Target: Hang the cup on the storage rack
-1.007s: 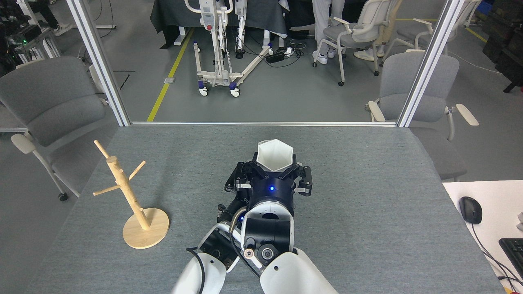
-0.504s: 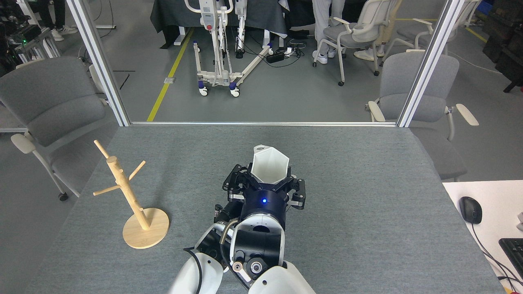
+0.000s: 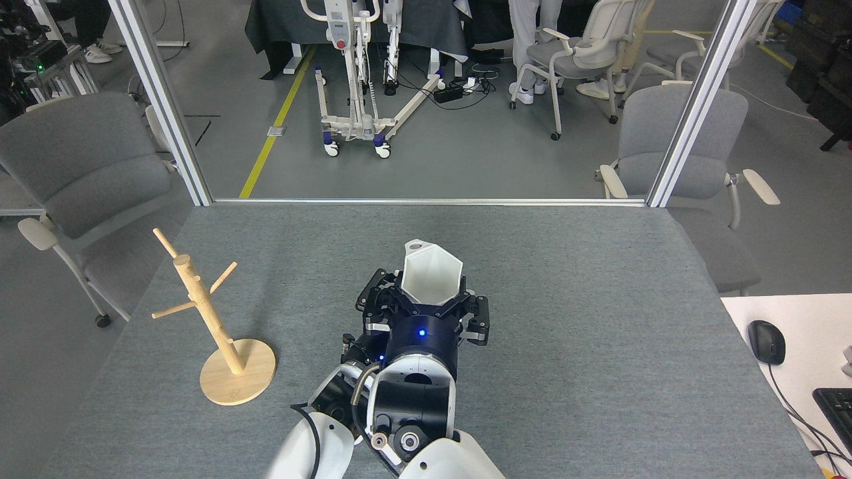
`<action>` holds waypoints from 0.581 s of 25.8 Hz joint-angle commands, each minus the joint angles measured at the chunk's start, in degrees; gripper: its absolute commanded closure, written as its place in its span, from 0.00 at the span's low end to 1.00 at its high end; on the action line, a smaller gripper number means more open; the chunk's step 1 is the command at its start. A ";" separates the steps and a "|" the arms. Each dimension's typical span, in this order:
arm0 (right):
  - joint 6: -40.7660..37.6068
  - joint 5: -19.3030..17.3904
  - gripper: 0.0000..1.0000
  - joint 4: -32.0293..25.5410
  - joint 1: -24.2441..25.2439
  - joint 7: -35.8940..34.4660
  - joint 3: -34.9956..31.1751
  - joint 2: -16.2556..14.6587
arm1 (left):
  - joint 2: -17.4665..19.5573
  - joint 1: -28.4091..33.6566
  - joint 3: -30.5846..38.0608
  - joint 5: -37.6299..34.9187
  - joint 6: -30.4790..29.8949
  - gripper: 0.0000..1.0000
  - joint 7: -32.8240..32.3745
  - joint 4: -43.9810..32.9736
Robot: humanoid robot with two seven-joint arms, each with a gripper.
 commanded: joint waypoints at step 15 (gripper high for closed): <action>-1.39 -0.23 0.12 1.37 -0.12 -6.82 -0.70 -0.71 | 1.35 0.33 0.02 0.08 0.03 1.00 0.17 -0.05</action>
